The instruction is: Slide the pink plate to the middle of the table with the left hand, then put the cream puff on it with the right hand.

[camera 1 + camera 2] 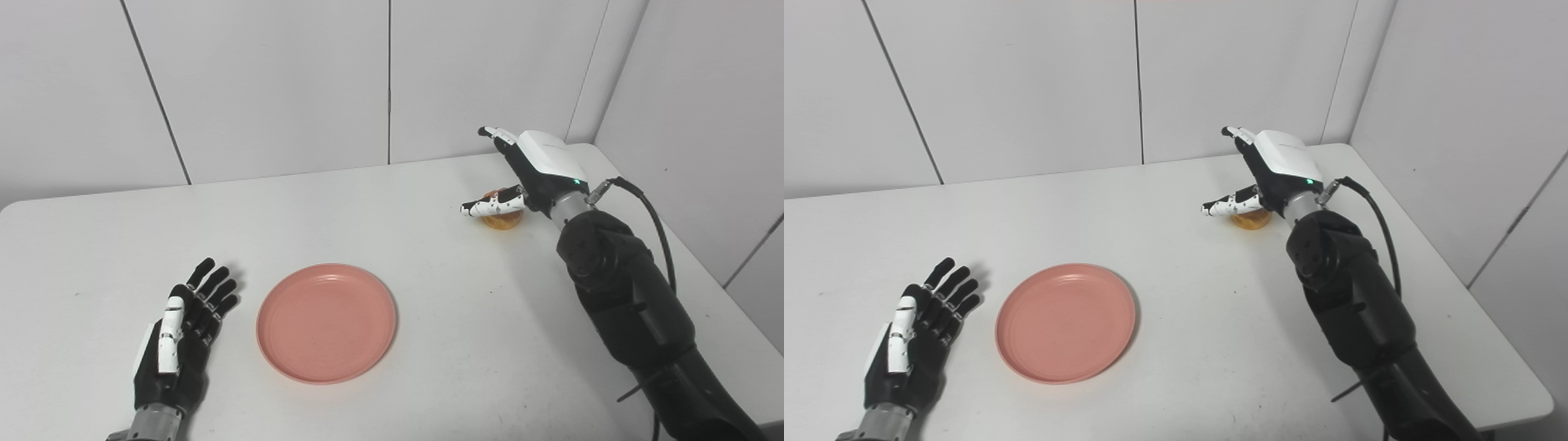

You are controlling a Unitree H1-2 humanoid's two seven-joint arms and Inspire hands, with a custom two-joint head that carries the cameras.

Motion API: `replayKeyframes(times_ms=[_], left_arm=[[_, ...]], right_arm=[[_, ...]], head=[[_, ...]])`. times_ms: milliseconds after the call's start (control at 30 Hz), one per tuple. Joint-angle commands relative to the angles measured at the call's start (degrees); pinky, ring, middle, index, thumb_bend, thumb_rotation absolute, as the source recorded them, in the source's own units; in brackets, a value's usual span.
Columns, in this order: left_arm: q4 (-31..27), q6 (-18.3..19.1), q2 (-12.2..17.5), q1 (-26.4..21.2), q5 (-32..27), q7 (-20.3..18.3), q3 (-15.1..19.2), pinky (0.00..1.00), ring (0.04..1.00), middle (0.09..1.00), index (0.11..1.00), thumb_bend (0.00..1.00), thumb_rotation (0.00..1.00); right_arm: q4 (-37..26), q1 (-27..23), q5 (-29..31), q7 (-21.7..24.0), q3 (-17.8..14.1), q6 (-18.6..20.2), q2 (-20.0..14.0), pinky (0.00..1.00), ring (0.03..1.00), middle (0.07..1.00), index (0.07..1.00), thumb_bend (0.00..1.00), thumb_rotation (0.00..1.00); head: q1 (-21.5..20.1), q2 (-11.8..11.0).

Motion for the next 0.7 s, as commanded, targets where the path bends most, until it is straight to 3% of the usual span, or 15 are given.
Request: replayKeyframes(times_ms=[0, 400, 667], left_arm=[[-0.31, 0.86, 0.35, 0.27, -0.24, 0.38, 0.35, 0.9, 0.884, 0.887, 0.864, 0.42, 1.0], [-0.2, 0.67, 0.5, 0.44, -0.42, 0.02, 0.64, 0.89, 0.884, 0.885, 0.864, 0.42, 1.0], [-0.6, 0.81, 0.71, 0.64, -0.56, -0.24, 0.81, 0.89, 0.882, 0.886, 0.867, 0.43, 1.0]], right_arm=[[0.42, -3.32, -0.55, -0.3, -0.29, 1.09, -1.63, 0.71, 0.905, 0.963, 0.928, 0.89, 0.44], [10.78, -5.75, -0.11, -2.72, 1.03, 0.09, -1.69, 0.73, 0.898, 0.972, 0.955, 0.92, 0.51], [15.49, -7.34, 1.4, -3.54, 1.47, 0.46, -1.38, 0.78, 0.924, 0.971, 0.953, 0.92, 0.49]], head=[[0.04, 0.07], [0.27, 0.7], [0.23, 1.21]])
